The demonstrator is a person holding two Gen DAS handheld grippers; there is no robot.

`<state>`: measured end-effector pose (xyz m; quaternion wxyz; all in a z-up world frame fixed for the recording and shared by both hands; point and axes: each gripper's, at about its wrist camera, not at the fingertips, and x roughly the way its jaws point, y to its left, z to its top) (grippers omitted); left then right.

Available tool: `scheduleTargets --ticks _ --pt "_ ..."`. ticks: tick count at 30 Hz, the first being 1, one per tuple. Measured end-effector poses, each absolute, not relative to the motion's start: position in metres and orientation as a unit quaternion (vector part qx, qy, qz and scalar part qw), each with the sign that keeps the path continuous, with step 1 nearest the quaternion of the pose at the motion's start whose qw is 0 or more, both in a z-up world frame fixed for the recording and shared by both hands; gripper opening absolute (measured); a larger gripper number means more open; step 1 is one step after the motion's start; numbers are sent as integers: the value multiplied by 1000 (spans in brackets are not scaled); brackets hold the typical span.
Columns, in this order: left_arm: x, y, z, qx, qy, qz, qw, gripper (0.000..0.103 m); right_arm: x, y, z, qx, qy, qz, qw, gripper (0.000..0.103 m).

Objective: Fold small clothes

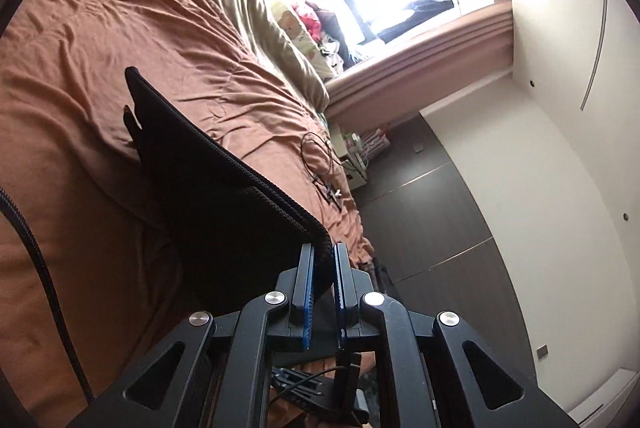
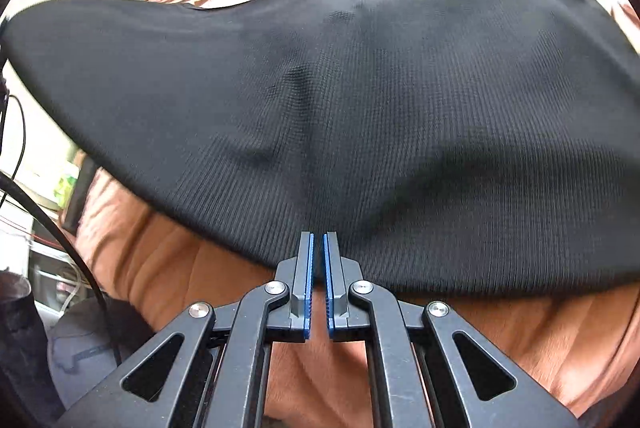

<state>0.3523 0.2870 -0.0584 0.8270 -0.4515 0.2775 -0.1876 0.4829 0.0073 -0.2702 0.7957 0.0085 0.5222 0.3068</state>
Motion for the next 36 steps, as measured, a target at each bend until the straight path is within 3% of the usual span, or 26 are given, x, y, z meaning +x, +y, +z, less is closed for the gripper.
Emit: scheduleTargets --ticks 10,12,14,15,22,29,31,33,36 --pt "389 228 -12 -402 288 -222 841 9 493 -49 -242 56 501 302 809 5" --pt "396 215 -8 -395 290 -232 840 2 491 -64 -237 71 497 299 812 20" --pt "404 199 -2 -396 287 -262 832 0 489 -76 -233 75 486 290 821 52" --pt "407 192 1 -393 285 -270 832 0 490 -84 -230 78 479 287 826 54" --pt "427 153 12 -336 315 -248 852 0 477 -138 -228 97 465 288 831 54" --pt "442 151 -36 -303 388 -164 855 1 479 -134 -231 118 466 304 822 54" --pt "442 150 -51 -307 395 -150 853 6 488 -132 -231 125 465 313 819 54" --pt "440 151 -65 -305 405 -135 851 24 497 -131 -232 132 468 319 813 54" --pt "433 156 -82 -302 415 -110 851 30 515 -124 -233 140 471 328 807 54"
